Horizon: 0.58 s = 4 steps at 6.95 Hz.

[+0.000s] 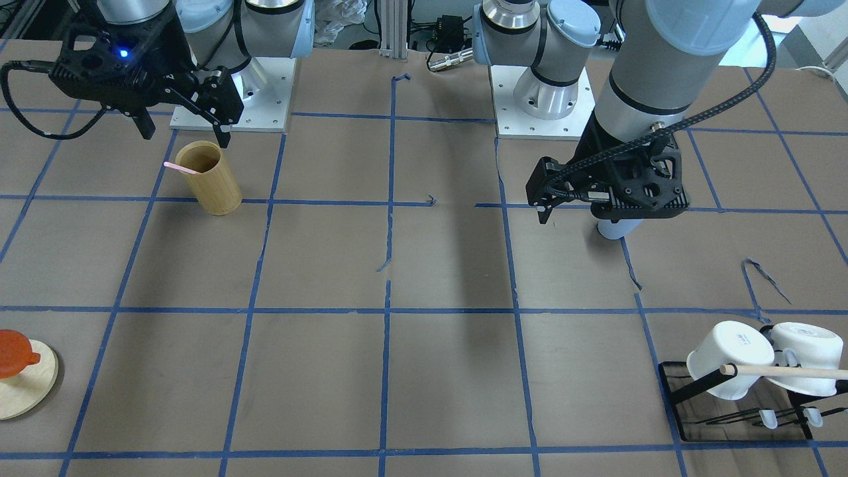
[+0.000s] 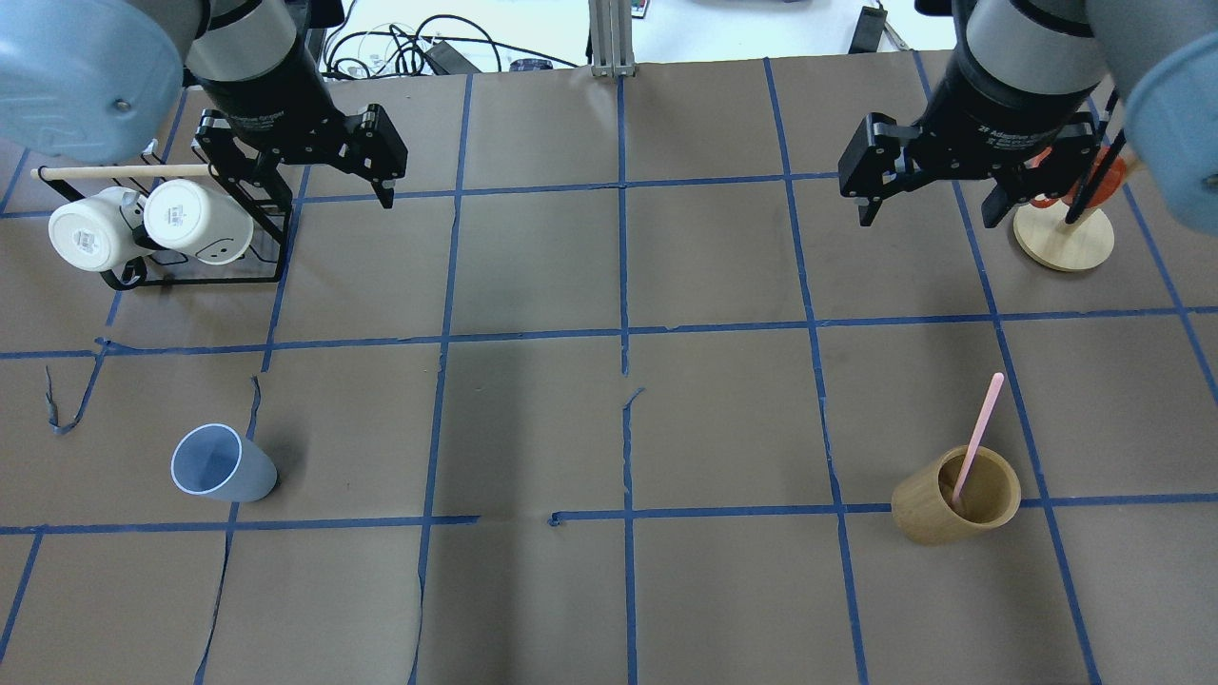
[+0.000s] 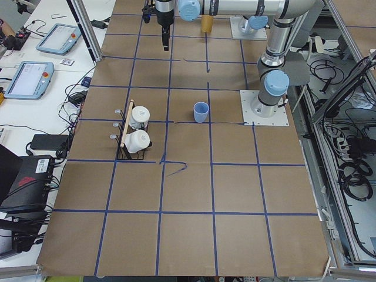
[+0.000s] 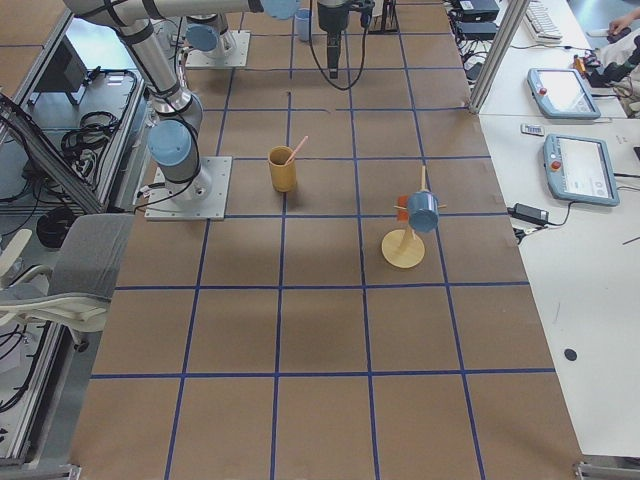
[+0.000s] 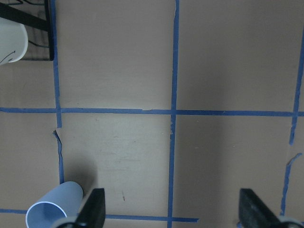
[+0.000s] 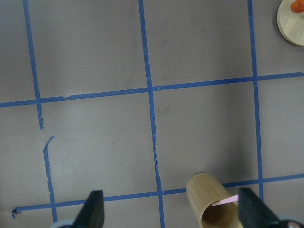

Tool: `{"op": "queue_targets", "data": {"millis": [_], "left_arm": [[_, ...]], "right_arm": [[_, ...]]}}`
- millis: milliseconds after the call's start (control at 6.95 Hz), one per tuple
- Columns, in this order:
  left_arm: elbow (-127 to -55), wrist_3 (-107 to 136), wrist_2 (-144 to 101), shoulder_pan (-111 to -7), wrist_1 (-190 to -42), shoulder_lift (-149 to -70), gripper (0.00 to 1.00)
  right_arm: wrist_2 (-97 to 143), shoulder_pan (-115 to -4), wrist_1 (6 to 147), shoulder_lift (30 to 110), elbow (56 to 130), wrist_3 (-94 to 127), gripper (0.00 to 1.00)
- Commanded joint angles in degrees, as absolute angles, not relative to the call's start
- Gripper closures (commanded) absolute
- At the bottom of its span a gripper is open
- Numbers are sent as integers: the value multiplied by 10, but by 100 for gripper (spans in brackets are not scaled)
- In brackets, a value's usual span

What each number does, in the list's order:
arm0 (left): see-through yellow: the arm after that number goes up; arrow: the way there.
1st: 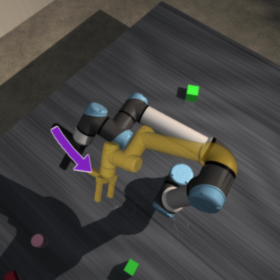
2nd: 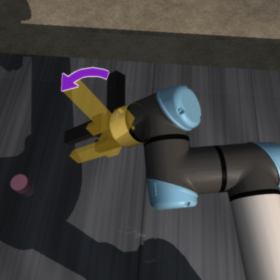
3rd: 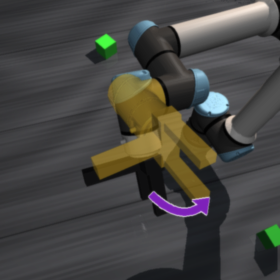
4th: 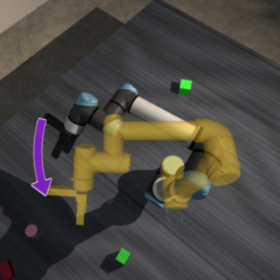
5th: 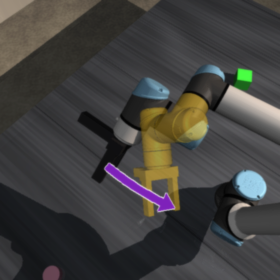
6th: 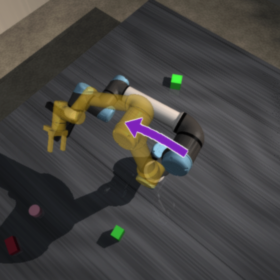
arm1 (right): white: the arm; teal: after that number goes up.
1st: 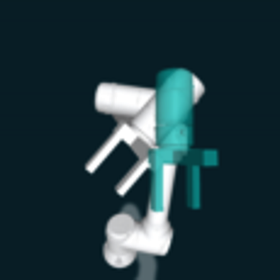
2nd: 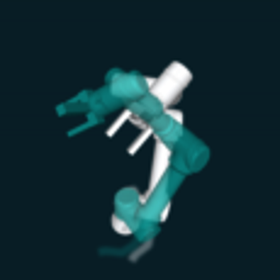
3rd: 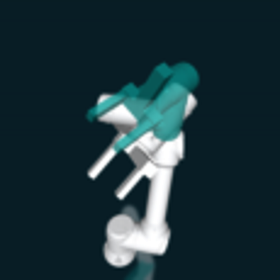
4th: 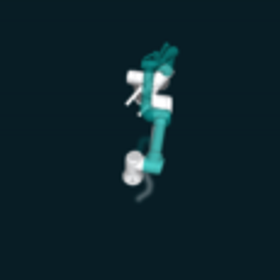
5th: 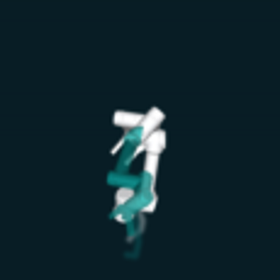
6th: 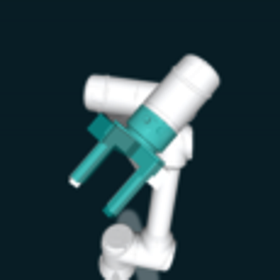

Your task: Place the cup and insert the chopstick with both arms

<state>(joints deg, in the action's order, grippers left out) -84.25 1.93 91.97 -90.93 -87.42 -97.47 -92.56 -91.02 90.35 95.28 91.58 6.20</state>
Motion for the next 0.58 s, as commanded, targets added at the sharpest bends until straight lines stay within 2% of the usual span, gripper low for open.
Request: {"op": "queue_targets", "data": {"millis": [0,432], "left_arm": [[-843,24,918,-910,-871,-976,0],[-843,26,918,-910,-871,-976,0]], "right_arm": [[-926,-911,904,954,916,63,0],[-927,-911,903,954,917,63,0]]}}
